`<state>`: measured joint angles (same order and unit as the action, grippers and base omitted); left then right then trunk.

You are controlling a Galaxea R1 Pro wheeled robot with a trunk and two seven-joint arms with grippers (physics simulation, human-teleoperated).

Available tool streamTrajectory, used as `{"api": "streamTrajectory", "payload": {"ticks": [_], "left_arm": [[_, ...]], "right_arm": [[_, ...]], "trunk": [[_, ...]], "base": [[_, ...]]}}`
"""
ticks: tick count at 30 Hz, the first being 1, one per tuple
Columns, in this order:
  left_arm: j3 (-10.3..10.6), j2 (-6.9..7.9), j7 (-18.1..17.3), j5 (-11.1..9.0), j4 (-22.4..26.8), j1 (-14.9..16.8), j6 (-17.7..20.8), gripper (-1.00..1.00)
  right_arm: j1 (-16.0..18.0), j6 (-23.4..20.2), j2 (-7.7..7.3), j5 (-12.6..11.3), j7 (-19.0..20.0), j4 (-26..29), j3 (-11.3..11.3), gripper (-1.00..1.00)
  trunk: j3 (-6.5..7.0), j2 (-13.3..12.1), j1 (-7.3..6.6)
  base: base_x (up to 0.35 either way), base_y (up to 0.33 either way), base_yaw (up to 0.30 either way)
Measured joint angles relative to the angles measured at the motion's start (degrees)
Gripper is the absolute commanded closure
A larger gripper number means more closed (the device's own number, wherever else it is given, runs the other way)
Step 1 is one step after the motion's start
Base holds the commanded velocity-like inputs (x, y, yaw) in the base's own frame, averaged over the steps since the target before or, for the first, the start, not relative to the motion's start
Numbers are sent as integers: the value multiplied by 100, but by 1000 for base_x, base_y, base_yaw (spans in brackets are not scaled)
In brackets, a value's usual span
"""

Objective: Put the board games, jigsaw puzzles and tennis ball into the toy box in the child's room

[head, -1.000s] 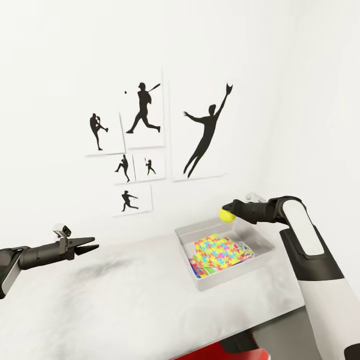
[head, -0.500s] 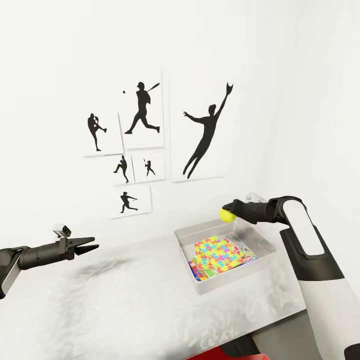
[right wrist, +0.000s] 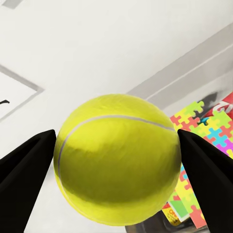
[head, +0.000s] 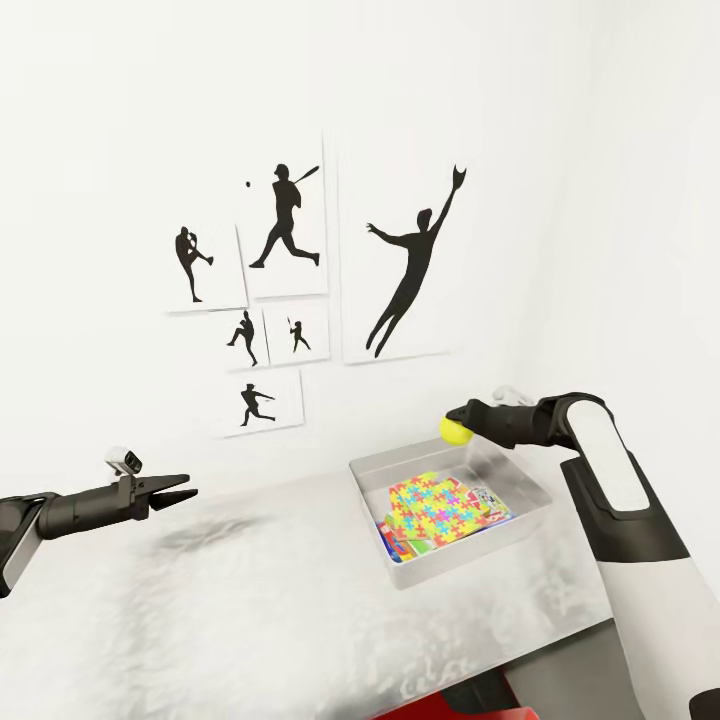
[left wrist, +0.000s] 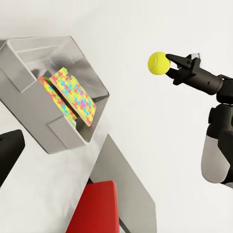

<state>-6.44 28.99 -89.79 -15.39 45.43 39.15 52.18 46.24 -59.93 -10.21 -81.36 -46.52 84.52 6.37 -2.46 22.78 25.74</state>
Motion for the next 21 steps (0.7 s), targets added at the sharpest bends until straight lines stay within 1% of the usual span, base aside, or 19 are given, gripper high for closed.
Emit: {"api": "streamTrajectory", "payload": {"ticks": [9, 13, 15, 18, 19, 21], "left_arm": [[0, 0, 0, 0, 0, 0, 1, -100], [0, 0, 0, 0, 0, 0, -1, -100], [0, 0, 0, 0, 0, 0, -4, -100], [0, 0, 0, 5, 0, 0, 0, -100], [0, 0, 0, 4, 0, 0, -1, -100], [-1, 0, 0, 3, 0, 0, -2, -100]], "right_arm": [[0, 0, -7, 4, -7, -1, 14, 100], [3, 0, 34, 59, -84, -74, 35, 100], [13, 2, 62, 256, -289, -245, 92, 100], [28, 7, 94, 724, -697, -579, 257, 100], [30, 8, 99, 792, -751, -638, 282, 100], [32, 10, 112, 1004, -879, -853, 348, 100]], "trunk": [[0, 0, 0], [0, 0, 0], [0, -1, 0], [0, -1, 0], [0, 0, 0], [0, -1, 0]], "base": [[0, 0, 0], [0, 0, 0], [0, 0, 0], [0, 0, 0], [0, 0, 0], [0, 0, 0]]}}
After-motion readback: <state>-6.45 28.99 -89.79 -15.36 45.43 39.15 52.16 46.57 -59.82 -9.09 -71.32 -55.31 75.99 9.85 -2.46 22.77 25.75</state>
